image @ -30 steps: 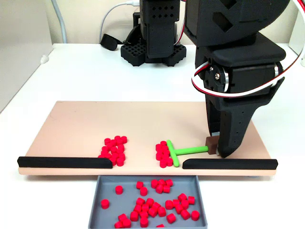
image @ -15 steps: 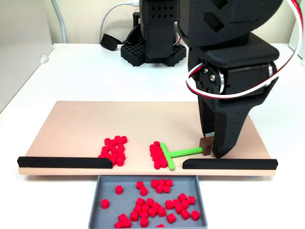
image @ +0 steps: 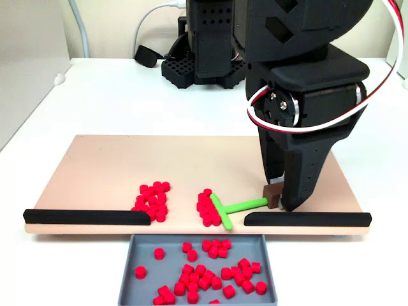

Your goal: Push granules from left to the grey container

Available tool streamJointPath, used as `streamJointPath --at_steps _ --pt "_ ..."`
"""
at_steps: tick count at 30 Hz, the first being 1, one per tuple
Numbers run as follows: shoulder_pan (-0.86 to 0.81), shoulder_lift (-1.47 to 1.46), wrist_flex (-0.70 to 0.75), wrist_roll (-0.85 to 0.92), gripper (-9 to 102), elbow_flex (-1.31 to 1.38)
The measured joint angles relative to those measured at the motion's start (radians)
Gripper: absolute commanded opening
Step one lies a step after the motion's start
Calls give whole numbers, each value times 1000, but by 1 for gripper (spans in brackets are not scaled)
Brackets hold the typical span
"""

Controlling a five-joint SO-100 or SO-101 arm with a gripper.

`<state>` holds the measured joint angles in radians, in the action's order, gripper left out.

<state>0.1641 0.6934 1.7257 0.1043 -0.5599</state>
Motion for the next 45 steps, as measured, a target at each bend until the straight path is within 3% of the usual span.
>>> streamJointPath --at_steps 45 --pt "-37 12 0 270 0 -2"
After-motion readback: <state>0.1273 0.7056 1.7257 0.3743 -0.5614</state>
